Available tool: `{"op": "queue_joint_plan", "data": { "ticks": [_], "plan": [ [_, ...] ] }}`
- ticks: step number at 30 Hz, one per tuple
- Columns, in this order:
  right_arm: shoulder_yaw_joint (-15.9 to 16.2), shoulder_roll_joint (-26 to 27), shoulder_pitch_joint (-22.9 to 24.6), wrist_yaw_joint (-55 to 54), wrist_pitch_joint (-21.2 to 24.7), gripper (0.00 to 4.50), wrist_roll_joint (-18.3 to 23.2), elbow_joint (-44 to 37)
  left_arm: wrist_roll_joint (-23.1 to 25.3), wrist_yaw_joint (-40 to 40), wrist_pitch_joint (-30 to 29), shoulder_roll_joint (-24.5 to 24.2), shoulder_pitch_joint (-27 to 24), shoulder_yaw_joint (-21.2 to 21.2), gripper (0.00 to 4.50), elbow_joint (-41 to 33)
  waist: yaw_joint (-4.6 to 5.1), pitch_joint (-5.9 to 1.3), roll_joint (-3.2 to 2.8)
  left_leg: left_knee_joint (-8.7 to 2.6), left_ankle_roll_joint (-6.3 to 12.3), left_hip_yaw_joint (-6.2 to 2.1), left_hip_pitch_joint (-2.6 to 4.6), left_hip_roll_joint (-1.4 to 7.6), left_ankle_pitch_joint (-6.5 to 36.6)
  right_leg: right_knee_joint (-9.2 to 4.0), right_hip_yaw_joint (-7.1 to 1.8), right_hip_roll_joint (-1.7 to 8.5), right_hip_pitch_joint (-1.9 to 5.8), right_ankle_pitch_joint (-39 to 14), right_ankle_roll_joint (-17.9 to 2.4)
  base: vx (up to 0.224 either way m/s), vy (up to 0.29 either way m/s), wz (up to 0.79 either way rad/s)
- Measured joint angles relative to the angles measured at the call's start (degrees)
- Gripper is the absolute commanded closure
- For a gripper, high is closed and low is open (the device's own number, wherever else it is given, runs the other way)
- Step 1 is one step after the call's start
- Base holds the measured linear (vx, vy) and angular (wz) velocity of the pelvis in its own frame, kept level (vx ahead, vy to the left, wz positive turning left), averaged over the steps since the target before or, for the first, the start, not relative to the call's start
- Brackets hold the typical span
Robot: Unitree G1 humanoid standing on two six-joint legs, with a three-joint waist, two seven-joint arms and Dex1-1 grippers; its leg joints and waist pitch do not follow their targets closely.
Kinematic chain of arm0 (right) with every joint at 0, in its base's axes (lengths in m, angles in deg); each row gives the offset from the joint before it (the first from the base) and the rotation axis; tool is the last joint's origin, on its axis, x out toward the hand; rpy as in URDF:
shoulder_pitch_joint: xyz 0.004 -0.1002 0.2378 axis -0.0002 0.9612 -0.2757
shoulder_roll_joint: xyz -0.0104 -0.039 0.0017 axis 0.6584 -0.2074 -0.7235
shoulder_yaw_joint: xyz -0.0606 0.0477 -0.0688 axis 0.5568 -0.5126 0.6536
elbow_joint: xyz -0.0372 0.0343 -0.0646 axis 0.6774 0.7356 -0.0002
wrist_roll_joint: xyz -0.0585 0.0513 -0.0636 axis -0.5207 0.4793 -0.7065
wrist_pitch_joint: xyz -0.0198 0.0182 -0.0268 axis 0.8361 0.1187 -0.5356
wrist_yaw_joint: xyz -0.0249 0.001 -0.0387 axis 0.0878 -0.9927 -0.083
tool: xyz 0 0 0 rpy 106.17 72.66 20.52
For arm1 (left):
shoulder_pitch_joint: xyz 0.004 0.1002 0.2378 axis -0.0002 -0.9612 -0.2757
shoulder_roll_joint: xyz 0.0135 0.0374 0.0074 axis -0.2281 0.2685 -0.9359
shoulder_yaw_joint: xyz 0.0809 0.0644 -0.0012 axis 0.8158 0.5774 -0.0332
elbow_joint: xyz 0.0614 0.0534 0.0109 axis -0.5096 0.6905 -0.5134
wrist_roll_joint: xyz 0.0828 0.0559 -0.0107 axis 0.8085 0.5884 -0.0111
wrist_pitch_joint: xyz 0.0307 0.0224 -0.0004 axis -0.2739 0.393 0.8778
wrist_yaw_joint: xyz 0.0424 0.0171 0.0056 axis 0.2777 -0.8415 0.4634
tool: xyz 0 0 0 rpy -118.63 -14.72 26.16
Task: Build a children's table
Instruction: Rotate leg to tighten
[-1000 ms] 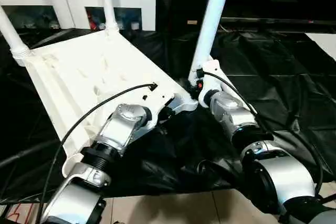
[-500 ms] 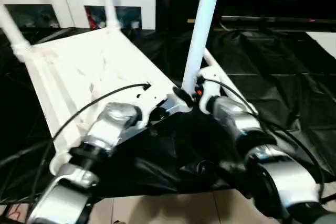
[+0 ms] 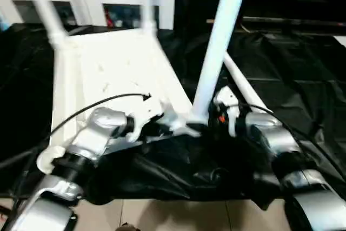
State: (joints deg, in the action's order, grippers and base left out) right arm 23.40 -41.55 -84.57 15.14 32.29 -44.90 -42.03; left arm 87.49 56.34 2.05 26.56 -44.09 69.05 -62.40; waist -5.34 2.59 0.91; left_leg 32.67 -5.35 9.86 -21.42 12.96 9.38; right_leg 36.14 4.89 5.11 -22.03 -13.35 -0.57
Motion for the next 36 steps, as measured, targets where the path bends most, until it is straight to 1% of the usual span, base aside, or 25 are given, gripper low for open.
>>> {"op": "queue_joint_plan", "data": {
  "ticks": [3,4,7,8,9,11,14,17,20,21,24,25,29,32,33,34,35,36],
  "plan": [
    [0.5,-0.1,0.4,1.2,0.7,0.83,0.1,-1.2,0.0,1.3,0.7,-0.2,-0.1,0.3,4.50,0.0,-0.05,0.01,-0.01,0.02,-0.02,0.01,-0.01,-0.04,0.0,0.02,0.00,0.08,0.02,0.0,0.0,0.000,0.000,0.00],
    [0.5,-0.1,0.4,1.4,0.9,1.07,0.2,-1.3,0.0,1.5,0.8,-0.2,-0.1,0.3,4.50,0.0,-0.03,0.01,-0.01,0.04,-0.02,0.01,-0.01,-0.04,0.0,0.02,-0.01,0.08,0.02,0.0,0.0,0.000,0.000,0.00],
    [0.6,-0.6,1.1,1.4,1.6,1.19,0.3,-2.7,0.0,2.3,1.3,-0.3,-0.1,0.4,4.50,0.0,-0.07,0.01,-0.01,0.04,-0.16,0.01,-0.01,-0.04,0.1,0.03,0.00,0.08,0.03,0.0,0.0,0.000,0.000,0.00],
    [0.7,-0.7,1.5,1.4,1.6,1.47,0.4,-3.4,0.0,2.5,1.4,-0.3,-0.1,0.4,4.50,0.0,-0.09,0.01,-0.01,0.04,-0.15,0.01,-0.01,-0.04,0.1,0.03,0.01,0.08,0.03,0.0,0.0,0.000,0.000,0.00],
    [0.7,-0.7,2.0,1.4,2.0,1.54,0.4,-4.1,0.0,2.8,1.4,-0.3,-0.1,0.4,4.50,0.0,-0.07,0.01,-0.02,0.04,-0.14,0.01,-0.01,-0.04,0.1,0.03,0.01,0.08,0.03,0.0,0.0,0.000,0.000,0.00],
    [0.8,-0.8,2.4,1.4,2.5,1.54,0.4,-5.1,0.0,3.0,1.7,-0.4,-0.2,0.5,4.50,0.0,-0.04,0.01,-0.02,0.04,-0.11,0.01,-0.01,-0.04,0.1,0.03,0.01,0.08,0.03,0.0,0.0,0.000,0.000,0.00],
    [0.8,-0.7,2.5,1.4,2.8,1.65,0.5,-5.4,0.0,3.1,1.8,-0.5,-0.2,0.4,4.50,0.0,-0.01,0.01,-0.02,0.05,-0.02,0.01,0.00,-0.04,0.0,0.06,0.00,0.08,0.03,0.0,0.0,0.000,0.000,0.00],
    [0.6,0.3,2.6,0.1,2.8,1.68,0.5,-5.2,0.0,2.4,1.7,-0.3,-0.3,0.3,4.50,0.2,0.04,0.01,-0.02,0.06,-0.03,0.01,0.01,-0.04,0.0,0.08,0.00,0.08,0.03,0.0,0.0,0.000,0.000,0.00],
    [-1.4,2.7,2.5,-5.5,2.4,1.68,0.5,-3.0,0.4,-0.7,0.9,0.8,-0.2,-0.4,4.50,1.3,0.43,-0.03,-0.05,0.08,-0.20,0.01,0.10,-0.04,0.1,0.13,-0.03,0.08,0.05,0.0,0.0,0.000,0.000,0.00],
    [-2.6,4.1,2.2,-9.4,2.2,1.68,0.6,-1.5,1.1,-2.9,0.5,1.9,0.4,-0.7,4.50,2.3,0.65,-0.04,-0.06,0.08,-0.23,0.03,0.22,-0.04,0.1,0.18,-0.10,0.08,0.10,0.1,0.0,0.000,0.000,0.00],
    [-5.3,7.7,-1.2,-21.1,2.2,1.69,0.4,3.7,2.5,-9.6,-1.2,5.3,2.5,-1.6,4.50,5.5,1.82,-0.04,-0.07,0.09,-0.31,0.04,0.39,-0.08,0.1,0.37,-0.26,0.08,0.10,0.2,0.0,0.000,0.000,0.00],
    [-5.9,8.4,-1.9,-23.4,2.1,1.69,0.4,4.7,2.6,-11.0,-1.5,5.9,2.9,-1.6,4.50,6.0,2.02,-0.04,-0.07,0.09,-0.32,0.04,0.39,-0.08,0.1,0.39,-0.27,0.07,0.09,0.2,0.0,0.000,0.000,0.00],
    [-8.7,12.2,-5.3,-35.3,0.9,1.69,0.4,10.1,3.8,-18.1,-3.8,9.4,4.4,-2.7,4.50,8.0,2.38,-0.05,-0.09,0.08,-0.36,0.04,0.47,-0.10,0.0,0.52,-0.43,0.02,0.05,0.2,0.0,0.000,0.000,0.00],
    [-9.0,13.3,-6.9,-39.8,-0.7,1.69,0.0,12.6,4.4,-20.6,-4.9,10.9,4.7,-3.1,4.50,8.1,2.38,-0.06,-0.08,0.08,-0.35,0.08,0.45,-0.12,0.0,0.48,-0.54,0.01,0.05,0.2,0.0,0.000,0.000,0.00],
    [-9.4,13.6,-7.0,-40.4,-1.6,1.34,-0.1,13.3,4.5,-20.9,-5.1,11.1,4.7,-3.1,4.50,7.9,2.38,-0.07,-0.07,0.08,-0.34,0.09,0.44,-0.13,0.1,0.43,-0.58,-0.01,0.05,0.2,0.0,0.000,0.000,0.00],
    [-9.7,13.8,-7.0,-40.4,-2.1,1.13,-0.2,13.6,4.5,-21.0,-5.2,11.2,4.7,-3.2,4.50,7.8,2.38,-0.07,-0.07,0.08,-0.32,0.11,0.44,-0.13,0.1,0.39,-0.59,-0.01,0.04,0.2,0.0,0.000,0.000,0.00],
    [-10.1,13.9,-7.1,-40.4,-2.5,0.99,-0.1,14.0,4.5,-21.0,-5.3,11.2,4.7,-3.2,4.50,7.8,2.38,-0.07,-0.07,0.08,-0.30,0.13,0.44,-0.14,0.1,0.37,-0.61,-0.01,0.04,0.2,0.0,0.000,0.000,0.00],
    [-10.4,14.0,-7.3,-40.2,-2.7,0.99,0.1,14.5,4.5,-21.0,-5.3,11.2,4.7,-3.1,4.50,7.7,2.41,-0.07,-0.07,0.08,-0.28,0.16,0.44,-0.15,0.1,0.36,-0.66,-0.01,0.03,0.2,0.0,0.000,0.000,0.00]
  ]
}}
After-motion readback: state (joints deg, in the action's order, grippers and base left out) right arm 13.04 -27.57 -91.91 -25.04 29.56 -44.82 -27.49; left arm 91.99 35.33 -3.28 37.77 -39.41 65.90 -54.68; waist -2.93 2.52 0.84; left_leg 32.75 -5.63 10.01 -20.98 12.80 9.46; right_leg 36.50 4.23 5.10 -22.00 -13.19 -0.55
